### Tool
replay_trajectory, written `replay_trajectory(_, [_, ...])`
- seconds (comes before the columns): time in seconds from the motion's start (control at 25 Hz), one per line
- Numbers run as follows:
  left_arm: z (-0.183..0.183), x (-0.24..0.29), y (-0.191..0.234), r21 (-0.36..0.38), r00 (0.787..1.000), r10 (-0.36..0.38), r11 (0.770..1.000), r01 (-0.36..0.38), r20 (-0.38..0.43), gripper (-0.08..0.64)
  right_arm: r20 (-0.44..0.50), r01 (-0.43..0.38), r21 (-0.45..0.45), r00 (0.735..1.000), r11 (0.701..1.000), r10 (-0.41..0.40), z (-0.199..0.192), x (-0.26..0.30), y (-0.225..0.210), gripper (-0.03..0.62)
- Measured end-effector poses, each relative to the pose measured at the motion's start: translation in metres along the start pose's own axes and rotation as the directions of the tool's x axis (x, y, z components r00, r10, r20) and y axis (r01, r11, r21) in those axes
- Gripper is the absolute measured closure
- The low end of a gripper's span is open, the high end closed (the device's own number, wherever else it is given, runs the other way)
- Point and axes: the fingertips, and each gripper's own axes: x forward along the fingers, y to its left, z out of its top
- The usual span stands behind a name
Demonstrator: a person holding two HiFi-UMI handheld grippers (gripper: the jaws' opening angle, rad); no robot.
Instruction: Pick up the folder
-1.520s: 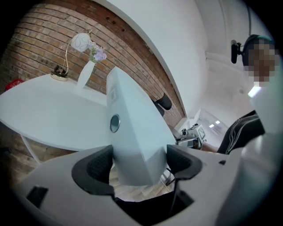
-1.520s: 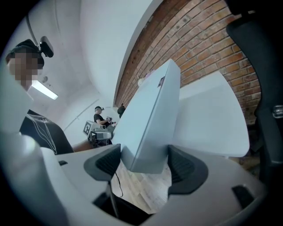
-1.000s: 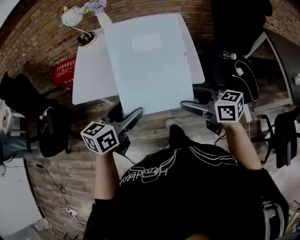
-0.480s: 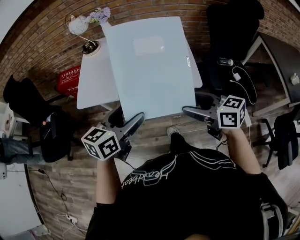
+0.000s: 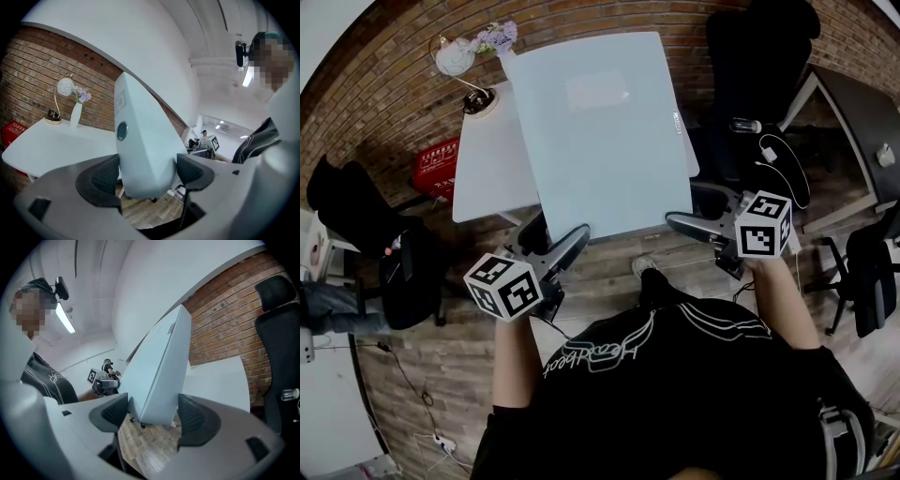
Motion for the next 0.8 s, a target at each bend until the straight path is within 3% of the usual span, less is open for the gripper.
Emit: replay_trajectory(0.8, [0.0037, 0.0066, -0.0008, 0.007, 1.000, -0.010, 1.000, 0.010, -0.016, 0.198, 0.016, 0.025, 0.005, 1.000, 1.000, -0.025, 0.0019, -0.0041, -0.0028, 0.307])
